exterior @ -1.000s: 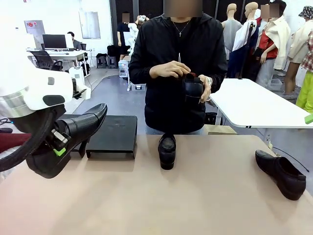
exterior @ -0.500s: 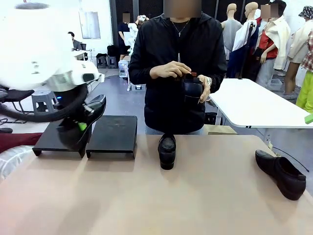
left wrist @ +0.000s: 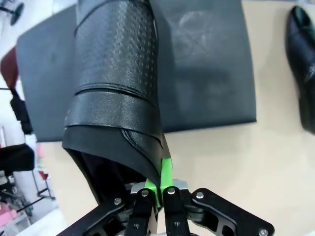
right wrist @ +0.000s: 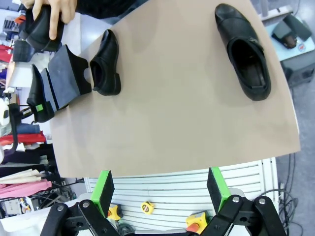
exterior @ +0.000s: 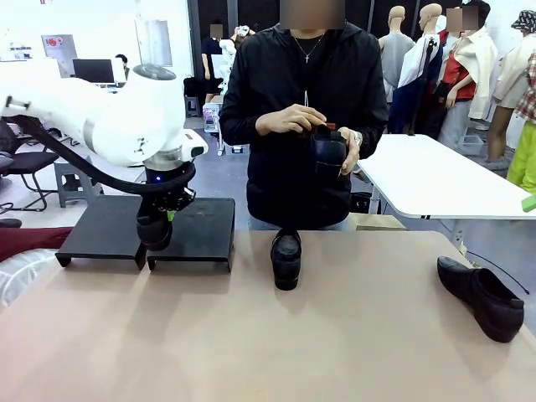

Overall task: Organize the shoes by placing them on the stand.
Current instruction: Place the Shoe from the middle of the table onto the Shoes Stand.

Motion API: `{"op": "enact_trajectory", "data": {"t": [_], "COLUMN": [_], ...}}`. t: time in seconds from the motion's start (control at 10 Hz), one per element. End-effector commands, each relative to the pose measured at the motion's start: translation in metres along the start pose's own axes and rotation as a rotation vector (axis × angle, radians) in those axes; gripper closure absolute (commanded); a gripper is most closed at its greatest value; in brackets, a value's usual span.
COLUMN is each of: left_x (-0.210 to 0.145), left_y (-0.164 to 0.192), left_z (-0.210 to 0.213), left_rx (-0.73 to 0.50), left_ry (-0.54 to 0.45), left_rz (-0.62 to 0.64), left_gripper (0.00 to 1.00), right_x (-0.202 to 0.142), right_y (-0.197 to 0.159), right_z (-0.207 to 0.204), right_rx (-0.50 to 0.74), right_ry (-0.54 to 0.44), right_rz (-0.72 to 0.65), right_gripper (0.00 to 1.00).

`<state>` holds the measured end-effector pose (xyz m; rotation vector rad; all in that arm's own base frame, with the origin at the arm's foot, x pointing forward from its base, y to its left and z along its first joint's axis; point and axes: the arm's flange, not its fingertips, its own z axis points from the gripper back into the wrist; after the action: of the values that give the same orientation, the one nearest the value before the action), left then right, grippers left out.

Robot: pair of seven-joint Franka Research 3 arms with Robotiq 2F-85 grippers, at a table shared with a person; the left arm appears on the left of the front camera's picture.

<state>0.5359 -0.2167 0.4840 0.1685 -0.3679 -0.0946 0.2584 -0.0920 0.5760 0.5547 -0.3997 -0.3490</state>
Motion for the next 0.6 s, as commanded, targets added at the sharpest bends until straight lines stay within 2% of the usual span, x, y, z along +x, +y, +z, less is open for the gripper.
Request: {"op": "enact_trajectory", "data": {"t": [0.0, 0.1, 0.2, 0.4, 0.5], "left_x": [0.010, 0.012, 0.012, 0.014, 0.016], "left_y": [-0.008, -0.010, -0.011, -0.011, -0.009], "left_z": [-0.024, -0.042, -0.052, -0.053, -0.051], "left_rx": [-0.001, -0.040, -0.030, 0.055, 0.052], "left_ry": [-0.089, -0.052, -0.070, -0.122, -0.112], "left_rz": [0.005, -0.010, -0.002, 0.006, 0.006], "left_gripper": [1.00, 1.00, 1.00, 1.00, 1.00], "right_x": [0.001, 0.001, 0.001, 0.001, 0.001], "right_y": [-0.001, -0.001, -0.001, -0.001, -0.001], "right_z": [0.001, 0.001, 0.001, 0.001, 0.001], "right_rx": [0.020, 0.020, 0.020, 0.020, 0.020], "right_ry": [0.003, 0.003, 0.003, 0.003, 0.003], "right_rz": [0.013, 0.013, 0.013, 0.013, 0.013], "right_gripper": [0.00, 0.00, 0.00, 0.00, 0.00]}}
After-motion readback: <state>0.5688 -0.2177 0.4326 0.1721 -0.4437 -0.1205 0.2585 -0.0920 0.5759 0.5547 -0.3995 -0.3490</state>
